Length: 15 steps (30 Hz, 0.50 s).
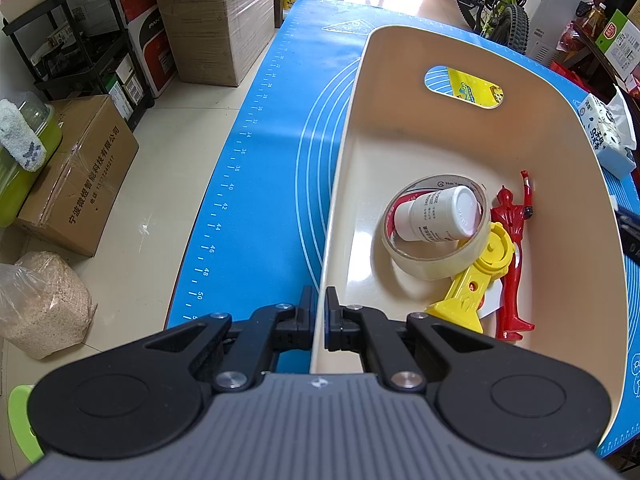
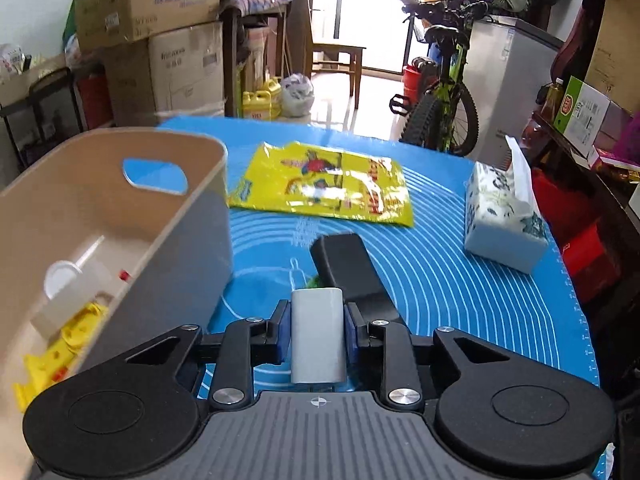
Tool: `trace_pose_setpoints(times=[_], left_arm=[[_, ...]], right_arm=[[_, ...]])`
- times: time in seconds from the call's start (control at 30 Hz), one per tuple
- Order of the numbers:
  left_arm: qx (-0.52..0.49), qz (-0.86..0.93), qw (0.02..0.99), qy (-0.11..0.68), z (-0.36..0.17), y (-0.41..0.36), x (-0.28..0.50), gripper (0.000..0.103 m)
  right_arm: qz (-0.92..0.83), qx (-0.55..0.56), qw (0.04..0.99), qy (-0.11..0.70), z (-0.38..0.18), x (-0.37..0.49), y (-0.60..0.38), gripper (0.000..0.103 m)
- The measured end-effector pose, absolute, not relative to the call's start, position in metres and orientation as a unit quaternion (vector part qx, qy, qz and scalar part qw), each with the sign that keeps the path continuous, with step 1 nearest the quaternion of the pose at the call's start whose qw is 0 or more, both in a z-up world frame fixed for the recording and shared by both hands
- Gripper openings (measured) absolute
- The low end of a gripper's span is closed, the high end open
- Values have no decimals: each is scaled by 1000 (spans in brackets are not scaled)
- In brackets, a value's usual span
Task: Organize rigid objects
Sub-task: 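Grasp the white charger with the right tool, then carry the white charger into the basket and release it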
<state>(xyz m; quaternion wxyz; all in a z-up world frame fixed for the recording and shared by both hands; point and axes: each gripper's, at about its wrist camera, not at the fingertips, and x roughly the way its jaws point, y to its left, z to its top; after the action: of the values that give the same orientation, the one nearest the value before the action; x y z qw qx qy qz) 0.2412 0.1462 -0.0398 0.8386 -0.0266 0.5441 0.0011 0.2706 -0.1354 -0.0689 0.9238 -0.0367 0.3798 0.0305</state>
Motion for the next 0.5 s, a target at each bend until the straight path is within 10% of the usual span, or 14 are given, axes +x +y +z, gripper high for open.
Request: trace_pose_setpoints(times=[0.5], left_arm=[[-26,1,839,544,-40,146,241,5]], right_arm=[[83,-21,956,279,20,249,-100,37]])
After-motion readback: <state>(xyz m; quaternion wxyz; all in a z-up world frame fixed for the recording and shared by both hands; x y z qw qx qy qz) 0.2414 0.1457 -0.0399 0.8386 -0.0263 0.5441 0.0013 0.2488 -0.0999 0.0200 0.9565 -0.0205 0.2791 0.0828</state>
